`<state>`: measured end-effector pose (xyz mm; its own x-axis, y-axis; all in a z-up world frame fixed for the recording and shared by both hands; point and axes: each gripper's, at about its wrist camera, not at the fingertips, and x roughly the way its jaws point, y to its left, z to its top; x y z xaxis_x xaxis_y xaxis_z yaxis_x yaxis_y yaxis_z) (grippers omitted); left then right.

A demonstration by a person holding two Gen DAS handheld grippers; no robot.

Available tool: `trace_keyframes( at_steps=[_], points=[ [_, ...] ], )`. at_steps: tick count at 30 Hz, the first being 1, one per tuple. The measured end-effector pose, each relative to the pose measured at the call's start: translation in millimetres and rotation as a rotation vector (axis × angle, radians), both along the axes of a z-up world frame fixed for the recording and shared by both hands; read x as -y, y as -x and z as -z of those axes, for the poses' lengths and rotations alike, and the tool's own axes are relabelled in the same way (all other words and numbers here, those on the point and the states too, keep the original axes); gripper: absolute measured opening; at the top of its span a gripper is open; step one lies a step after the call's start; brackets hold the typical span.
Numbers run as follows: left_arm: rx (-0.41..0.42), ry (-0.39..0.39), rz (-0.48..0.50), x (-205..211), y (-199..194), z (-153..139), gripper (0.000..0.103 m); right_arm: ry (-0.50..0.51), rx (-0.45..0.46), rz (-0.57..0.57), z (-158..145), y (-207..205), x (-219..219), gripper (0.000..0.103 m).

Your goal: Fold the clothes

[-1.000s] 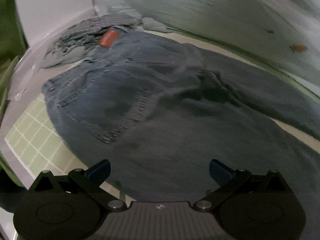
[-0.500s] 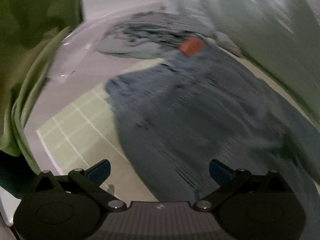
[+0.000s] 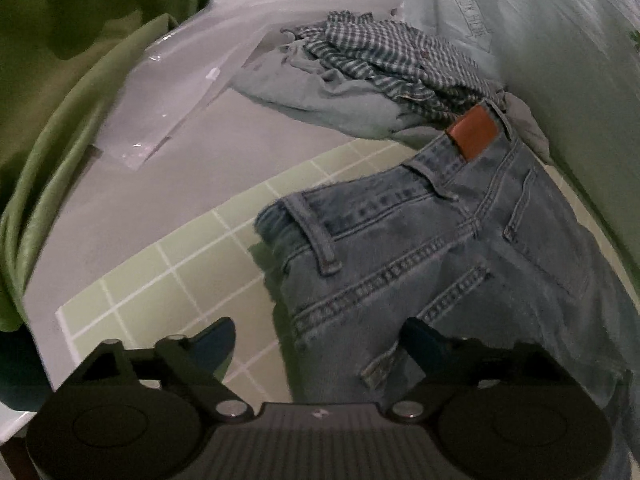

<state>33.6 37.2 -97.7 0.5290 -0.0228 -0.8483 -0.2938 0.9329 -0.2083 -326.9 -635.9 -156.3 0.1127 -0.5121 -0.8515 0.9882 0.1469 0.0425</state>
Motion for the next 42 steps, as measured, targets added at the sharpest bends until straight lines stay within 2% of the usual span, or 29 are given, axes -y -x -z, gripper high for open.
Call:
trace_keyframes(
  at_steps=[1,2,3,4,5,9,12,18,22,26,31,36,42],
  points=[
    [0.0,0.01,-0.006,-0.4,-1.5,0.7,0.076,0.0,0.002,0.004,-1.5,0.3,0.8,0.045],
    [0.0,0.019,-0.011,-0.7,-3.0,1.3,0.072,-0.002,0.005,-0.003,-2.9,0.9,2.2,0.033],
    [0.005,0.037,-0.021,-0.5,-2.9,1.7,0.061,-0.007,0.011,-0.011,-4.2,1.8,4.5,0.012],
    [0.011,0.058,-0.031,-0.2,-2.2,1.9,0.046,-0.008,0.023,-0.016,-6.3,3.7,5.5,0.006],
    [0.017,0.079,-0.041,0.1,-1.6,2.2,0.039,-0.002,0.042,-0.017,-9.5,6.9,5.2,0.005],
    [0.047,0.04,-0.042,10.0,5.2,-8.2,0.015,0.036,0.099,-0.029,-22.9,18.7,1.2,0.005],
    [0.071,0.027,-0.052,9.3,12.8,-17.5,0.01,0.065,0.123,-0.04,-32.7,29.8,-3.4,0.004],
    [0.088,-0.005,-0.098,-11.3,57.2,-35.7,0.01,0.068,0.194,-0.03,-51.6,60.0,-8.6,0.004],
    [0.066,-0.022,-0.194,-38.3,96.9,-49.1,0.009,0.084,0.22,-0.041,-65.3,68.6,-13.3,0.004],
    [0.1,-0.059,-0.211,-40.7,112.6,-64.2,0.009,0.1,0.272,-0.055,-75.3,67.2,-10.8,0.004],
    [0.186,-0.076,-0.19,-13.8,100.4,-85.4,0.008,0.139,0.36,-0.116,-88.5,27.0,5.6,0.004],
    [0.289,-0.071,-0.151,4.9,74.9,-117.7,0.008,0.23,0.437,-0.217,-123.1,-20.9,20.9,0.004],
    [0.346,-0.05,-0.147,22.6,48.6,-139.3,0.008,0.312,0.501,-0.271,-157.6,-65.3,39.6,0.004]
  ],
)
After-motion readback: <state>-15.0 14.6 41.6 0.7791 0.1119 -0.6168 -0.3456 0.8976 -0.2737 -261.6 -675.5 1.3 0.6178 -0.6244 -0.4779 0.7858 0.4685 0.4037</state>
